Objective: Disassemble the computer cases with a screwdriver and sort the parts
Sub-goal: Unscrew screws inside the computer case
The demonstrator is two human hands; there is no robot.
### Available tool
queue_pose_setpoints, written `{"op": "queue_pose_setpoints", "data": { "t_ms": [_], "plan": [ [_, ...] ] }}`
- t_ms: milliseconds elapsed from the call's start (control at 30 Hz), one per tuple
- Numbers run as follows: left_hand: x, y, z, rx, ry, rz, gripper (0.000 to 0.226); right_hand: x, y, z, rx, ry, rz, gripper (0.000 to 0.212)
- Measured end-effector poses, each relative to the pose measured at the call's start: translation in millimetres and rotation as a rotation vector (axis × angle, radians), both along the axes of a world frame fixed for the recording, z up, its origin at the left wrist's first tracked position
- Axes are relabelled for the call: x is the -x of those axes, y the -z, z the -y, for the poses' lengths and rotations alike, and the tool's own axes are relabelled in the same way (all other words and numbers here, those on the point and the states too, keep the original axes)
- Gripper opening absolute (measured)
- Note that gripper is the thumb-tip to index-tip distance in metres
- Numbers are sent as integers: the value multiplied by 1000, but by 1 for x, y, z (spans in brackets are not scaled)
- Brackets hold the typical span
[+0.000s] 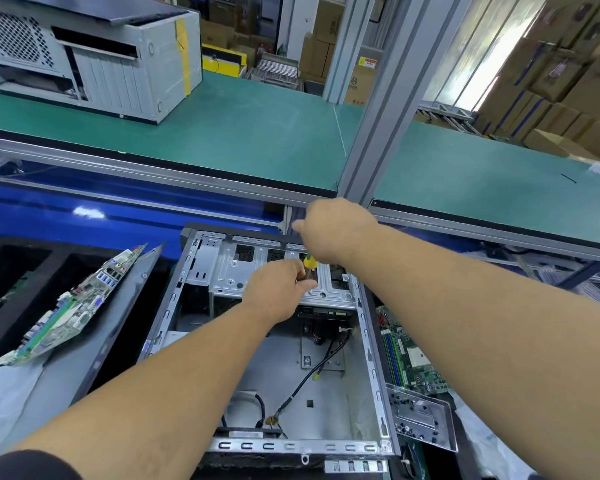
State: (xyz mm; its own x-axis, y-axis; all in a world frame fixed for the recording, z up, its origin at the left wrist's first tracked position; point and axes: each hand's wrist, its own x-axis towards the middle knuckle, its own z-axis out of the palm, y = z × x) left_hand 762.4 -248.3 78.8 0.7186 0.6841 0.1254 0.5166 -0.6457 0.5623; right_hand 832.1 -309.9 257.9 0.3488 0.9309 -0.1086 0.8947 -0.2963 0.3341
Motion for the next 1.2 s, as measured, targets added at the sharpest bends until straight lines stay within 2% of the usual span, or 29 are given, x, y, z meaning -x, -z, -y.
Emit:
{"op": "queue_pose_setpoints", "data": {
  "t_ms": [67,100,200,233,300,333,400,467,533,600,633,700,767,867,900,967,1033,1067,1100,1200],
  "plan": [
    [2,-2,-1,16,17,-1,34,-5,-4,-1,54,-52,-158,7],
    [4,-3,-3,39,36,-2,29,-8,-9,0,77,-49,-271,8],
    [10,-9,-9,154,120,-23,27,-14,-21,4,131,-26,-450,31],
    [12,-11,-11,189,148,-23,30,-15,-22,5,130,-14,-463,32],
    [13,-14,-14,224,175,-9,29,-15,-20,6,81,5,-467,17],
    [14,-15,-15,243,174,0,29,-14,-17,5,64,5,-413,17],
    [17,-17,-16,297,160,25,40,-10,-12,3,103,7,-165,34],
    [19,-18,-15,314,148,36,43,-9,-7,3,128,-7,-4,36],
    [19,-17,-15,311,145,46,41,-11,-7,4,66,-3,-133,27],
    [18,-17,-15,311,130,64,37,-15,-10,5,31,-25,-382,37],
    [18,-17,-15,318,121,69,36,-15,-12,5,52,-40,-448,44],
    [18,-18,-15,347,111,83,35,-14,-13,5,85,-53,-463,43],
    [19,-19,-16,362,109,92,36,-14,-9,4,62,-58,-378,32],
    [19,-20,-14,347,110,71,37,-11,-6,3,90,-48,-50,39],
    [19,-20,-14,343,110,66,37,-10,-6,5,90,-33,-19,40],
    [18,-20,-14,349,108,67,37,-12,-8,6,64,15,-162,46],
    [19,-19,-14,337,108,60,36,-18,-12,9,48,17,-448,62],
    [18,-19,-14,324,109,52,35,-18,-15,8,46,9,-525,67],
    [18,-20,-14,310,112,46,35,-19,-16,9,65,1,-546,65],
    [17,-20,-13,296,111,43,32,-18,-10,6,58,18,-490,42]
  ]
}}
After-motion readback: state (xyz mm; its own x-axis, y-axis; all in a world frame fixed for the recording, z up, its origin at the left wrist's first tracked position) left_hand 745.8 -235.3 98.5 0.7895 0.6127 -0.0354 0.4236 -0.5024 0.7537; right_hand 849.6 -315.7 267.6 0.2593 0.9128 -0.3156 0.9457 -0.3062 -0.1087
